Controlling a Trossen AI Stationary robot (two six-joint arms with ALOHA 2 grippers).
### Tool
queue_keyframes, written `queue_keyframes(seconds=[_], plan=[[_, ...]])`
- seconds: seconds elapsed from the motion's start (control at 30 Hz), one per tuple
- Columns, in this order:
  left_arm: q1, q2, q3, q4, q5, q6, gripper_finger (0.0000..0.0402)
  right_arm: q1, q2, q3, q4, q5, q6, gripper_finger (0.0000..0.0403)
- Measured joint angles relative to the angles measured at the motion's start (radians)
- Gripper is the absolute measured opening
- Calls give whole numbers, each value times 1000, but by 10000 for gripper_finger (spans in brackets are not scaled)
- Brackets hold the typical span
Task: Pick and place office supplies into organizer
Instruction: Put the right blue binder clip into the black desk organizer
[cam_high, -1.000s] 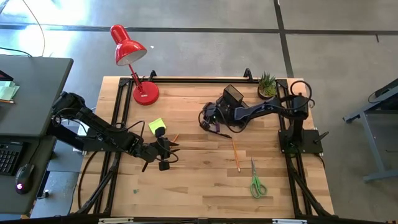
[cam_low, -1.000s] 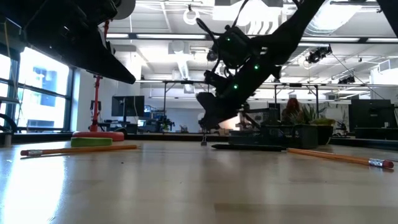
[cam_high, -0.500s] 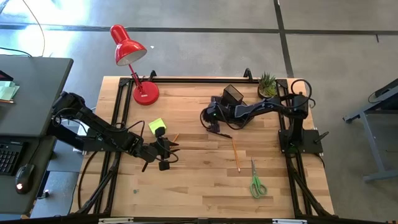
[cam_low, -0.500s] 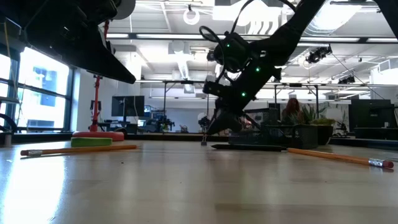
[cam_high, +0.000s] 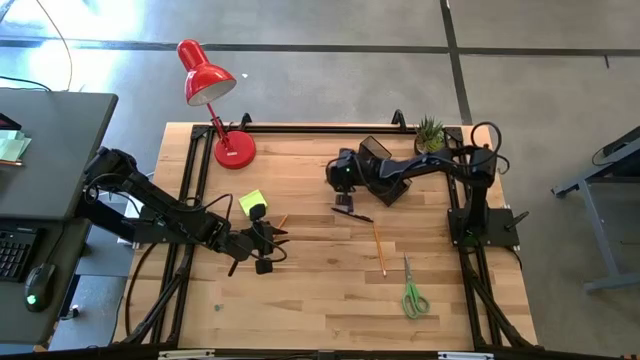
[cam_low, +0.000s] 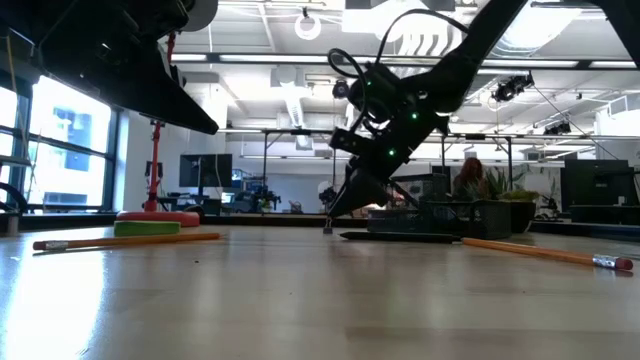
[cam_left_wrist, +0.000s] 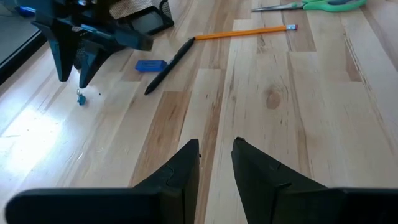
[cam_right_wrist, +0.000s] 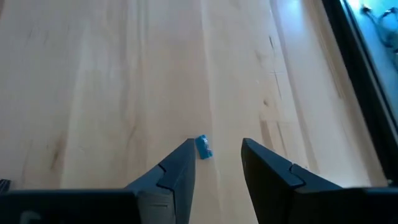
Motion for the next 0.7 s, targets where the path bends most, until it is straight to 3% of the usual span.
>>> queue_keyframes(seconds=[0.7], plan=[[0, 0, 0, 1, -7, 3, 85, -24, 0, 0, 30, -75, 23, 123]])
